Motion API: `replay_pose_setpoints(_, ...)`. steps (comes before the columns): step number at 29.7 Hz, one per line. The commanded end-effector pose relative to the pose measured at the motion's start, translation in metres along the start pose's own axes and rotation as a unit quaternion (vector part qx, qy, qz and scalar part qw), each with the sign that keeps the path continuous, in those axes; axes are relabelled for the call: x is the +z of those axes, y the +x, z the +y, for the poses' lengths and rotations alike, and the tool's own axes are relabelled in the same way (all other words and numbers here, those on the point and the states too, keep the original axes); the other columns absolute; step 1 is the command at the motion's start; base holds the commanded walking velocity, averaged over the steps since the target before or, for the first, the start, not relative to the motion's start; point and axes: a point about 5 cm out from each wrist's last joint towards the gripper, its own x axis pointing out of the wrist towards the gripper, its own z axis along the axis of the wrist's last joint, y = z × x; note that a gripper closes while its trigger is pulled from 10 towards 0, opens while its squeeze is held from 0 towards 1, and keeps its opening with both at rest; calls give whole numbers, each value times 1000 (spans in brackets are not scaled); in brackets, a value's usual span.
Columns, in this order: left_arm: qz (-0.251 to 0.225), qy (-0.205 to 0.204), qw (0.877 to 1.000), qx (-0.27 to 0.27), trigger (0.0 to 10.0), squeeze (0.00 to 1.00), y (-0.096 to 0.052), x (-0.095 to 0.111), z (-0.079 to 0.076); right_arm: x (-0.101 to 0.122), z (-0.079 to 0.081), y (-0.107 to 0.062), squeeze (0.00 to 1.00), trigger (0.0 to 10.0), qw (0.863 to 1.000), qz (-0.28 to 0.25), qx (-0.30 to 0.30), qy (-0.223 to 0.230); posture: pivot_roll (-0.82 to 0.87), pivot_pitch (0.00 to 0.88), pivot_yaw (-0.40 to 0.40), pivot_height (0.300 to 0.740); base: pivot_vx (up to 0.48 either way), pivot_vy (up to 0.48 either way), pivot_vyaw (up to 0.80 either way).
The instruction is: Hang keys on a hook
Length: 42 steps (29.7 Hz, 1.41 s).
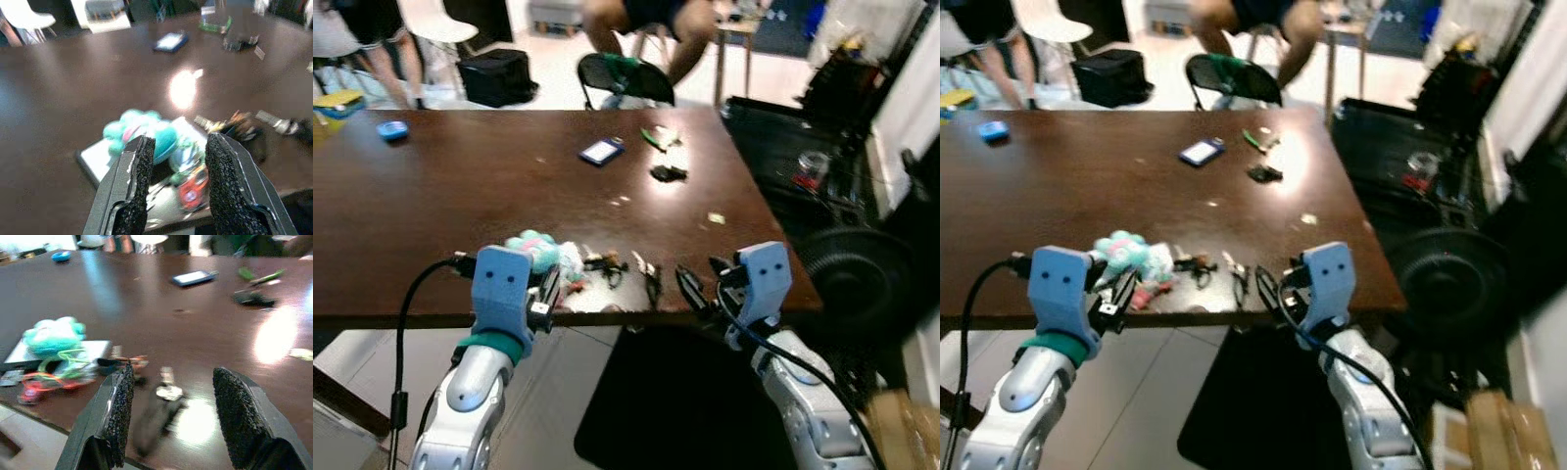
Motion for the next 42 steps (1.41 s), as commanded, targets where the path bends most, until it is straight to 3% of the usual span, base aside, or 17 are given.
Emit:
replay_pose_setpoints(1,39,-3,999,-20,10000,0,-3,-13,-1,-5,-1,-2,0,10000,1000,9,-1,-1,-90,0,90,740,0,0,0)
replay_pose_setpoints(2,53,15,998,-20,10000,0,-3,-17,2,-5,-1,-2,0,10000,1000,10,0,-1,-90,0,90,740,0,0,0)
replay_pose_setpoints(6,111,15,993,-43,10000,0,-6,-31,11,-4,0,-1,0,10000,1000,10,2,-1,-88,8,90,740,0,0,0)
replay_pose_setpoints(8,111,15,993,-43,10000,0,-6,-31,11,-4,0,-1,0,10000,1000,10,2,-1,-88,8,90,740,0,0,0)
replay_pose_setpoints(12,151,30,983,-100,10000,0,-12,-39,9,-3,-1,-1,0,10000,1000,11,4,0,-83,27,90,740,0,0,0)
replay_pose_setpoints(25,164,43,980,-106,10000,0,7,-39,-5,2,1,1,0,10000,1000,10,22,-4,-88,64,83,740,0,0,0)
replay_pose_setpoints(28,148,60,978,-134,10000,0,4,-32,-7,16,15,11,0,10000,985,3,122,-125,-76,63,82,740,0,0,0)
replay_pose_setpoints(29,148,60,978,-134,10000,0,4,-32,-7,16,15,11,0,10000,985,3,122,-125,-76,63,82,740,0,0,0)
replay_pose_setpoints(30,146,62,978,-132,10000,0,6,-31,-7,13,19,15,0,10000,976,12,152,-155,-80,61,83,740,0,0,0)
replay_pose_setpoints(33,144,63,979,-128,10000,0,9,-30,-7,7,25,22,0,10000,964,34,191,-183,-78,60,80,740,0,0,0)
replay_pose_setpoints(36,140,64,980,-124,10000,0,12,-29,-8,1,31,29,0,10000,958,54,215,-184,-72,58,73,740,0,0,0)
replay_pose_setpoints(39,134,58,982,-119,10000,0,13,-25,-8,-5,44,33,0,10000,955,68,247,-147,-63,56,63,740,0,0,0)
replay_pose_setpoints(42,134,58,982,-119,10000,0,13,-25,-8,-5,44,33,0,10000,955,68,247,-147,-63,56,63,740,0,0,0)
